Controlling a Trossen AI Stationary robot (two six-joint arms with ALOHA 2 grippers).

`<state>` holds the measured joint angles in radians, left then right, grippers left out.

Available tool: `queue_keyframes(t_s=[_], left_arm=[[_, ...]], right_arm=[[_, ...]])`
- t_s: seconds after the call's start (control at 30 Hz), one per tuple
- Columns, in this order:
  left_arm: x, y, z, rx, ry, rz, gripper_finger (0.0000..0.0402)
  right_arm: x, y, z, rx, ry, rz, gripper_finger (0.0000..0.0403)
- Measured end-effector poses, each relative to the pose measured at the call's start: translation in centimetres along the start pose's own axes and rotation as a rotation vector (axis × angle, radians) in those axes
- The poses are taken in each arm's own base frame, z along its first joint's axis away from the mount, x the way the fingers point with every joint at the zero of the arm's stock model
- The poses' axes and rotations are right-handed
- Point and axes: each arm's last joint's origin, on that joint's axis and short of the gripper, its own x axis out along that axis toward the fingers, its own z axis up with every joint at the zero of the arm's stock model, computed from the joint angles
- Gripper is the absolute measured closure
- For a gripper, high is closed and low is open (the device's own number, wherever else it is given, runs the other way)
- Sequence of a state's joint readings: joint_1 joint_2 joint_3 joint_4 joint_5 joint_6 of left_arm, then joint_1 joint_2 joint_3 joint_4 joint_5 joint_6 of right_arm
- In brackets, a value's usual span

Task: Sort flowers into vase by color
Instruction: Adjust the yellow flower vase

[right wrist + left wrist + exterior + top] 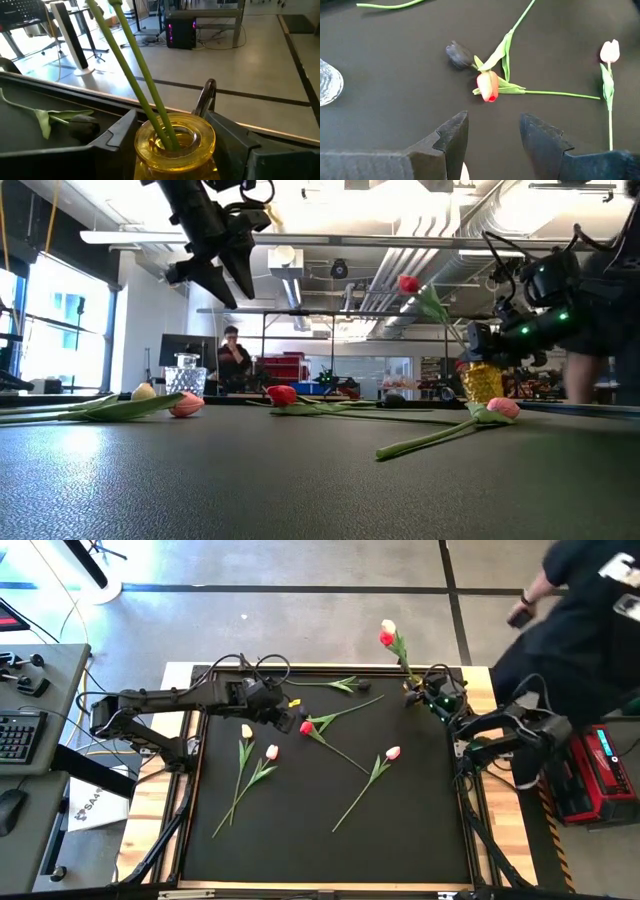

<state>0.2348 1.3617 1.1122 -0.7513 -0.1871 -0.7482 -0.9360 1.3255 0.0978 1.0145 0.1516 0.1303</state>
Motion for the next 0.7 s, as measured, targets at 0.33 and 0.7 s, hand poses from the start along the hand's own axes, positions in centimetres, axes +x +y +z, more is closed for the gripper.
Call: queue_keyframes(t_s=[0.33, 0.7], left_arm=[[-0.1, -0.5, -0.5, 0.024, 0.005, -0.004, 0.0236], [-0.1, -0.4, -0.6, 0.054, 0.014, 0.004, 0.0236]], right_arm=[[0.1, 0.5, -0.5, 0.024, 0.046, 0.09, 0.0202], [0.0, 1.0, -1.1, -0.083, 0.109, 0.169, 0.019]])
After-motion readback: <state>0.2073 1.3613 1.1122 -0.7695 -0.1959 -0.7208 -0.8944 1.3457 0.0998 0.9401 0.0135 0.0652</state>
